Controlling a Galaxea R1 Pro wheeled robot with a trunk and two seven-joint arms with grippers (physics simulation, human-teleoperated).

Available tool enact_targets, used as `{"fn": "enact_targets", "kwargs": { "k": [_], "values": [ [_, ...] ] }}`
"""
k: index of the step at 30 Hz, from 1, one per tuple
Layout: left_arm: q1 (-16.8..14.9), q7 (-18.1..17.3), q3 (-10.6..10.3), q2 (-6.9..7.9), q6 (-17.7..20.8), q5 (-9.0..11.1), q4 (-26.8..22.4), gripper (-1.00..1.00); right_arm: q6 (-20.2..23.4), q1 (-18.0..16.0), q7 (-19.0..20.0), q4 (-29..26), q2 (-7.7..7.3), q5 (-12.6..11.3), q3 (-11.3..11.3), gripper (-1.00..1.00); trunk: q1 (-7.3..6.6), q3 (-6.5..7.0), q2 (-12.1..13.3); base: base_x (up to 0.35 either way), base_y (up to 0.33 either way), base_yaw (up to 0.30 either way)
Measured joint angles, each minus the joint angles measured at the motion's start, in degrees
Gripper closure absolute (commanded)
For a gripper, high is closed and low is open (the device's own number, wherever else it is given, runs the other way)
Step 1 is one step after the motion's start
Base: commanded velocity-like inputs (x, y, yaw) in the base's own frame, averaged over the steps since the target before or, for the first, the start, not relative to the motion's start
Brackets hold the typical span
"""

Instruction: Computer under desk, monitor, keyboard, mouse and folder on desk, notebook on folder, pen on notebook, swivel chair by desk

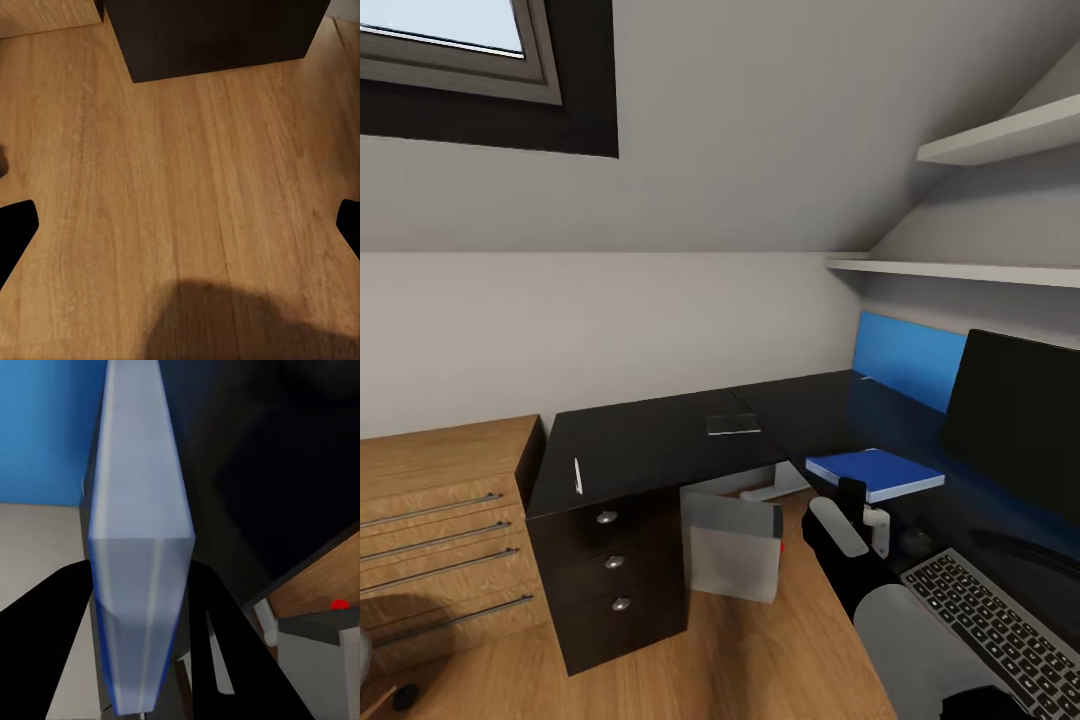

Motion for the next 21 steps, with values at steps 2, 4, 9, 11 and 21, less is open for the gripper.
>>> {"fn": "enact_targets", "kwargs": {
  "k": [2,4,9,11,21],
  "values": [
    [0.00,0.00,0.00,0.00,0.02,-0.01,0.00,-1.00,0.07,0.00,0.00,0.00,0.01,-0.01,0.00,1.00,0.00,0.00,0.00,0.000,0.000,0.000],
    [0.00,0.03,0.00,0.02,0.02,-0.03,0.00,-1.00,0.08,0.00,0.00,0.00,0.00,-0.02,-0.02,1.00,0.00,0.00,0.00,0.000,0.000,0.000],
    [0.00,0.08,-0.01,0.00,-0.02,-0.01,0.00,-1.00,0.08,0.00,0.00,0.00,0.00,0.00,-0.04,1.00,0.00,0.00,0.00,0.000,0.000,0.000],
    [0.00,0.09,-0.01,0.00,-0.03,-0.03,0.00,-1.00,0.09,0.00,0.00,0.00,-0.01,0.02,-0.02,1.00,0.00,0.00,0.00,0.000,0.000,0.000],
    [0.00,-0.13,-0.01,-0.01,0.00,-0.02,0.04,-1.00,0.00,0.00,0.00,0.00,0.02,0.06,0.02,1.00,-0.01,0.00,0.00,0.102,0.000,0.000]
  ]
}}
